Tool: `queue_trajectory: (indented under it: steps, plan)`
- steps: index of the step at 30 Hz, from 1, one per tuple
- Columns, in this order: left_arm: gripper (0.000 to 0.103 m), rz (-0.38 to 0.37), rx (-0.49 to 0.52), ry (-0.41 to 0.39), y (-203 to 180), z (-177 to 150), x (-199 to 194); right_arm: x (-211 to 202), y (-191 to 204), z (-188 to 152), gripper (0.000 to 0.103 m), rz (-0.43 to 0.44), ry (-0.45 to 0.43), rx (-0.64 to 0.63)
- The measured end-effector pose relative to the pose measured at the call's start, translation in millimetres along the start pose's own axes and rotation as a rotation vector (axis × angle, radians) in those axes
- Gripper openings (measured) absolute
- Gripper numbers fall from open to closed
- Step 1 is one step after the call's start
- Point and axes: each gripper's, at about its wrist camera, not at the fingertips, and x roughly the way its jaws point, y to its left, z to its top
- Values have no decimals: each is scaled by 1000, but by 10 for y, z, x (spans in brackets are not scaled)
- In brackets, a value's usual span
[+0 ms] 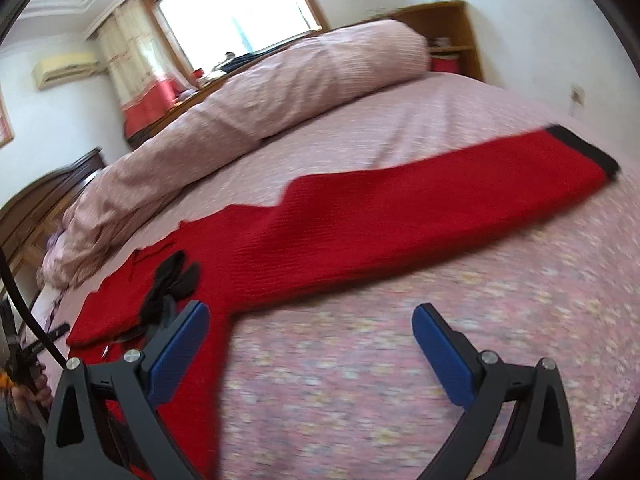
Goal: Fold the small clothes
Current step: 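Grasp the black cuff of the other sleeve with the right tool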
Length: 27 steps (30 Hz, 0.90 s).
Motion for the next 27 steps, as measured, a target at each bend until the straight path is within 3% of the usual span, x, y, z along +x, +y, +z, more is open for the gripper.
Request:
queue_trajectory:
  steps: [7,11,14,18,27]
  plan:
    - [47,35,-50,-22,68,33,27,-339,-851,335,103,-129,-87,170]
    - [47,56,-67,-12,96,8,56,-459,-1473,482,103,-256,-143,339]
    - [47,59,-77,12,118,-19,99,-362,-1926,502,103,-132,-144,506]
    - [47,59,-102,21,185,-57,67,-329,-2225,629,103,-1,-231,588]
    - [47,70,-113,32,241,-42,99,51,-2261,993,103,-48,-201,427]
